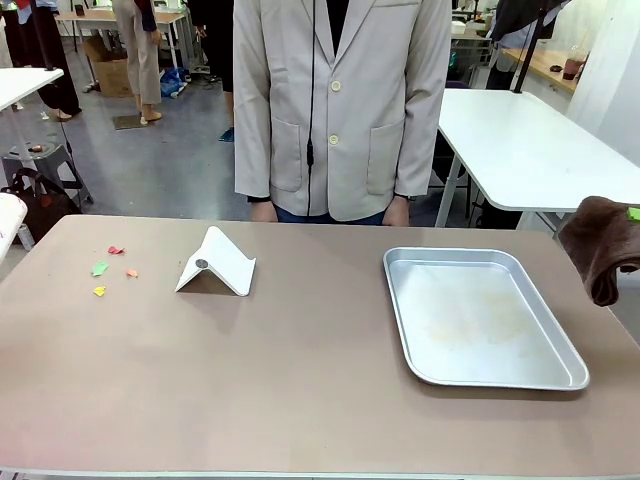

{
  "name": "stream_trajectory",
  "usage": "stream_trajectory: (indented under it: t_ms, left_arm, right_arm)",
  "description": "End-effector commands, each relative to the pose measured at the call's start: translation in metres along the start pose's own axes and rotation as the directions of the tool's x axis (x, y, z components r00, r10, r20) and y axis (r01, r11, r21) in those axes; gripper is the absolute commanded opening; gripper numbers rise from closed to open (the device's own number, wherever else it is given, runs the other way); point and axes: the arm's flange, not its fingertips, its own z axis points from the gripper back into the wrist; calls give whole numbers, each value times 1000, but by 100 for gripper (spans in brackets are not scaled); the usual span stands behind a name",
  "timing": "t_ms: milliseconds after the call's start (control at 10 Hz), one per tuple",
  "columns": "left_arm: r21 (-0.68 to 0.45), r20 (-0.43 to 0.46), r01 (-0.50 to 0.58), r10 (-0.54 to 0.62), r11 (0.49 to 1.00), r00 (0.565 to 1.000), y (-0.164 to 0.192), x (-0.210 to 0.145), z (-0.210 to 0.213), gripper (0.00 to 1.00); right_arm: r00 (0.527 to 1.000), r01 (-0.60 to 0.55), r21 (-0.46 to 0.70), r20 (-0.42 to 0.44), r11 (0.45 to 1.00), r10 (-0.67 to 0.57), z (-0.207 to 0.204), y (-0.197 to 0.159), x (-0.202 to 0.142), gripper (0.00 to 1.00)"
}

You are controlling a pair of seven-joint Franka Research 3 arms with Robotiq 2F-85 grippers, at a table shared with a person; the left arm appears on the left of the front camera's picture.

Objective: Clean the surface of the table.
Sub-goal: Clean the area not pointed to by the person.

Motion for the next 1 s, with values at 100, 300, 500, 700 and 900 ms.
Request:
stream_trajectory:
  t_ms: [100, 300, 500, 700, 900]
  left_arm:
    - [129, -1, -71, 72, 989, 997, -4, 7, -4, 22]
    - [221, 119, -155, 132, 963, 984, 5, 20, -6, 22]
    - [284, 193, -225, 174, 932, 966, 18, 42, -15, 22]
    - [343, 225, -258, 187, 903, 956, 31, 60, -26, 22]
    - [374, 210, -275, 208, 886, 955, 38, 65, -36, 22]
  right_arm:
    - [1000, -6, 14, -1, 1000, 6, 2, 4, -1, 7]
    - [1000, -6, 14, -1, 1000, 6, 2, 4, -1, 7]
    - [1000, -6, 14, -1, 1000, 6, 2, 4, -1, 7]
    - [1000, -6, 14, -1, 1000, 6, 2, 4, -1, 7]
    - [1000, -6, 14, -1, 1000, 6, 2, 4, -1, 7]
